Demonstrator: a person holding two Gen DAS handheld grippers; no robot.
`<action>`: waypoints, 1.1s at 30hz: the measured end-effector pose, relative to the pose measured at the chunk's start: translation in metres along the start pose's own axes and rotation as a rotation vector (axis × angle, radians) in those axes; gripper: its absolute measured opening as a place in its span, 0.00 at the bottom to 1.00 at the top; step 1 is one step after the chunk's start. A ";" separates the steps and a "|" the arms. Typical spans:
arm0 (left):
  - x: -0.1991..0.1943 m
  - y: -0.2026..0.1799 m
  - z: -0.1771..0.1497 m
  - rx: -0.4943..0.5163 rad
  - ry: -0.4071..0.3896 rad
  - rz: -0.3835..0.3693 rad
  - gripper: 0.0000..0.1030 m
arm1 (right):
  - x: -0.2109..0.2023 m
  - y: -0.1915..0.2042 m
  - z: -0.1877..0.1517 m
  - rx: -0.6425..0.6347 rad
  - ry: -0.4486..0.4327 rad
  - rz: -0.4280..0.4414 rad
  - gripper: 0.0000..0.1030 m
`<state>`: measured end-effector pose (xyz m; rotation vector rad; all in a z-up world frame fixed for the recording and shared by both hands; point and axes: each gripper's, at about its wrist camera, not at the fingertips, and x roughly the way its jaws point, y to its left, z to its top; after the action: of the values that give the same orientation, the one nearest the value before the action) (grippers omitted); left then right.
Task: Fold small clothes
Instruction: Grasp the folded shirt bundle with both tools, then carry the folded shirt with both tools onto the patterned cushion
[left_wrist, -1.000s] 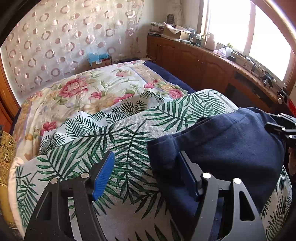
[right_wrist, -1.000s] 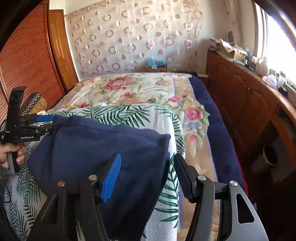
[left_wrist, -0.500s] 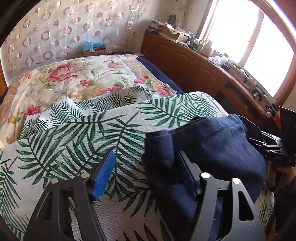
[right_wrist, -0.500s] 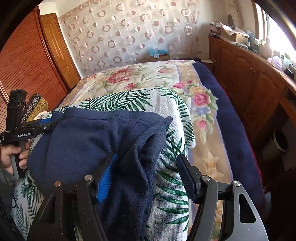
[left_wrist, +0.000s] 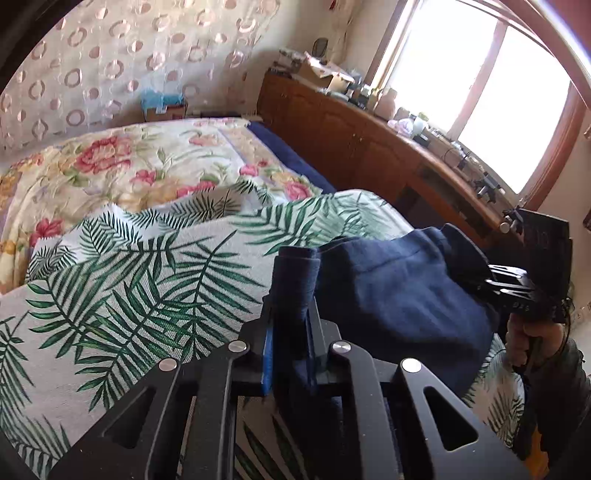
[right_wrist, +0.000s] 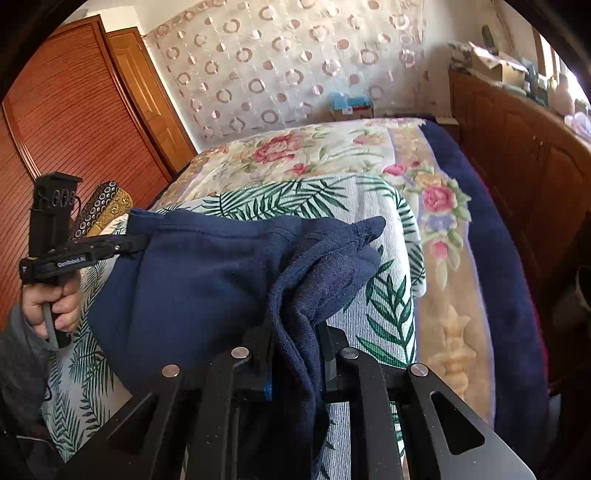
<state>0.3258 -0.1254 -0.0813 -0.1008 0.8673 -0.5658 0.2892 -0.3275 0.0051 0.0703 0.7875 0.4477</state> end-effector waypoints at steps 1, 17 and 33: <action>-0.009 -0.003 0.000 0.002 -0.022 -0.009 0.14 | -0.003 0.003 0.000 -0.008 -0.013 -0.009 0.14; -0.138 -0.003 -0.008 0.033 -0.271 0.059 0.13 | -0.032 0.082 0.016 -0.168 -0.236 0.019 0.12; -0.215 0.062 -0.032 -0.035 -0.389 0.278 0.13 | 0.033 0.158 0.076 -0.373 -0.269 0.144 0.12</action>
<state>0.2187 0.0406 0.0274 -0.1151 0.5005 -0.2569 0.3056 -0.1632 0.0725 -0.1589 0.4268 0.6997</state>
